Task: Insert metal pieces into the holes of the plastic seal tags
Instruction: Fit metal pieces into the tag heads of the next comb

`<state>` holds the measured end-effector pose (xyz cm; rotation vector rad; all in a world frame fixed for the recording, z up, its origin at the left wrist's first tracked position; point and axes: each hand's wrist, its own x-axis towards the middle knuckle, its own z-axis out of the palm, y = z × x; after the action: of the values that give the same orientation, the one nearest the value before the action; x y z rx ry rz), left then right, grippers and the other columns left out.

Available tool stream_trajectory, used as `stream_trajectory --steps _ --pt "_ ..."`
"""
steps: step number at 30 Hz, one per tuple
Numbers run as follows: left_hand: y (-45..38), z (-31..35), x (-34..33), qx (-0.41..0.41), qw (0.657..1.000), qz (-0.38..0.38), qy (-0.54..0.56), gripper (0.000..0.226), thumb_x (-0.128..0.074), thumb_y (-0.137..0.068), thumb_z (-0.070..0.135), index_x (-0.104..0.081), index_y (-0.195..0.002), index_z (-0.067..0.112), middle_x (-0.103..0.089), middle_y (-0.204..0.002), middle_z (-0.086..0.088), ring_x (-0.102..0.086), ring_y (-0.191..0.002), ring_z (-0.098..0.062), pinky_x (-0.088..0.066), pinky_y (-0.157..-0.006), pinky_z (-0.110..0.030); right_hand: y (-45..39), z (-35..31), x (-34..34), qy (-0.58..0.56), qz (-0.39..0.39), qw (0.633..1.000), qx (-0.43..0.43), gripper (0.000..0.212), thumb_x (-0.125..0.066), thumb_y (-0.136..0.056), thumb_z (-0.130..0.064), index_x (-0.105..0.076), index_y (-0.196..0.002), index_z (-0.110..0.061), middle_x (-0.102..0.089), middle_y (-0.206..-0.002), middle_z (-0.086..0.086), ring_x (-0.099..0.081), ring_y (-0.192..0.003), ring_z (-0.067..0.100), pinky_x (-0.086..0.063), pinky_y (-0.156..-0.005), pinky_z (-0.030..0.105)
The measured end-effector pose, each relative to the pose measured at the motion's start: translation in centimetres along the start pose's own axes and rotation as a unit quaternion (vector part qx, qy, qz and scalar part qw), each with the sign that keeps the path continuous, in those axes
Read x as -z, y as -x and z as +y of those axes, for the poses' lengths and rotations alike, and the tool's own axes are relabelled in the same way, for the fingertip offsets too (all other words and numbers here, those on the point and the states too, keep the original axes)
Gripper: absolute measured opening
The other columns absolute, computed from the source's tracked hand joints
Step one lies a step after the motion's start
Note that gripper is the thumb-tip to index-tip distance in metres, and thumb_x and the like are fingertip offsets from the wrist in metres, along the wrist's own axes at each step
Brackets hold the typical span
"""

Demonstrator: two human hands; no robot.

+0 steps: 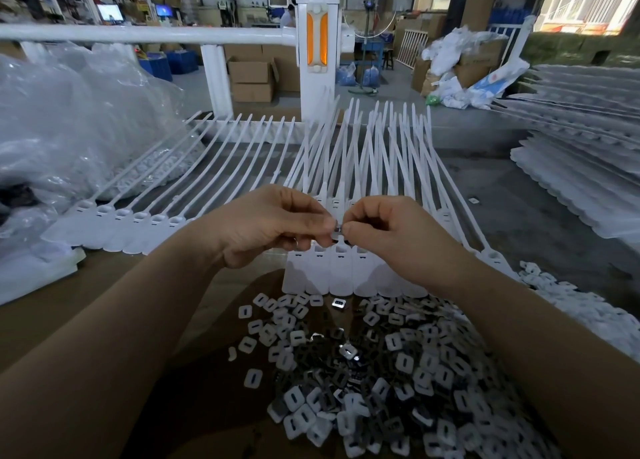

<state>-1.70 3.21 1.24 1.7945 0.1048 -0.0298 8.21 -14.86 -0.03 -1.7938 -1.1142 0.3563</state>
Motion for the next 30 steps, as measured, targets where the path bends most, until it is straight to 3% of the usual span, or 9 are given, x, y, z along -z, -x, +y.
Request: stream_trajectory --steps 8,12,16,18,21,24,30 --pt "-0.1 0.1 -0.4 -0.002 0.999 0.024 -0.022 0.016 -0.074 -0.065 0.038 -0.075 -0.071 0.023 -0.069 -0.071 0.0 -0.054 -0.059 -0.007 -0.044 -0.054 -0.014 -0.1 0.1 0.0 0.009 -0.003 1.0 -0.006 0.014 -0.061 -0.093 -0.019 -0.068 -0.081 -0.019 -0.065 -0.077 0.013 -0.051 -0.063 0.013 -0.044 -0.059 0.021" --pt "-0.3 0.0 -0.4 -0.013 0.996 0.04 -0.076 0.012 -0.069 -0.085 0.021 -0.073 -0.074 0.022 -0.068 -0.07 0.002 -0.055 -0.061 -0.006 -0.043 -0.056 -0.014 -0.3 0.3 -0.2 0.02 0.004 1.0 -0.007 0.013 -0.062 -0.092 -0.021 -0.069 -0.081 -0.019 -0.065 -0.073 0.005 -0.053 -0.062 0.014 -0.048 -0.062 0.026" --pt "-0.5 -0.7 -0.3 0.001 0.974 0.119 -0.194 0.012 -0.064 -0.092 0.024 -0.071 -0.082 0.024 -0.069 -0.071 0.011 -0.059 -0.062 0.002 -0.044 -0.066 -0.02 -0.7 1.2 -0.1 0.061 0.061 0.996 -0.017 0.012 -0.064 -0.092 -0.023 -0.068 -0.081 -0.023 -0.064 -0.063 -0.021 -0.057 -0.056 -0.005 -0.042 -0.053 0.009" --pt "-0.8 -1.2 -0.3 0.015 0.955 0.145 -0.257 0.01 -0.064 -0.092 0.027 -0.07 -0.085 0.024 -0.071 -0.077 0.011 -0.064 -0.071 0.002 -0.049 -0.069 -0.025 -0.8 1.7 -0.1 0.086 0.058 0.994 -0.045 0.011 -0.063 -0.092 -0.023 -0.068 -0.082 -0.026 -0.066 -0.069 -0.018 -0.06 -0.063 -0.006 -0.043 -0.054 0.007" --pt "-1.3 -1.5 -0.6 0.043 0.937 0.156 -0.309 0.013 -0.065 -0.092 0.029 -0.072 -0.091 0.018 -0.071 -0.087 0.003 -0.066 -0.082 -0.012 -0.053 -0.073 -0.03 -1.0 2.1 -0.1 0.11 0.046 0.99 -0.072 0.009 -0.063 -0.092 -0.026 -0.069 -0.086 -0.027 -0.07 -0.081 -0.01 -0.064 -0.072 0.002 -0.047 -0.059 0.01" --pt "-1.6 -1.6 -0.9 0.063 0.93 0.154 -0.326 0.014 -0.065 -0.092 0.031 -0.071 -0.089 0.019 -0.068 -0.082 0.006 -0.061 -0.075 -0.007 -0.043 -0.062 -0.023 -1.0 2.1 -0.1 0.117 0.042 0.989 -0.08 0.009 -0.062 -0.092 -0.027 -0.07 -0.089 -0.025 -0.069 -0.083 -0.009 -0.063 -0.071 0.002 -0.048 -0.061 0.014" --pt "-1.8 -1.8 -1.0 0.078 0.927 0.152 -0.333 0.013 -0.07 -0.088 0.033 -0.072 -0.082 0.022 -0.068 -0.079 0.005 -0.062 -0.075 -0.009 -0.043 -0.062 -0.023 -0.9 1.9 -0.2 0.126 0.031 0.988 -0.084 0.011 -0.061 -0.093 -0.026 -0.07 -0.096 -0.022 -0.069 -0.09 -0.006 -0.065 -0.082 0.009 -0.056 -0.078 0.028"
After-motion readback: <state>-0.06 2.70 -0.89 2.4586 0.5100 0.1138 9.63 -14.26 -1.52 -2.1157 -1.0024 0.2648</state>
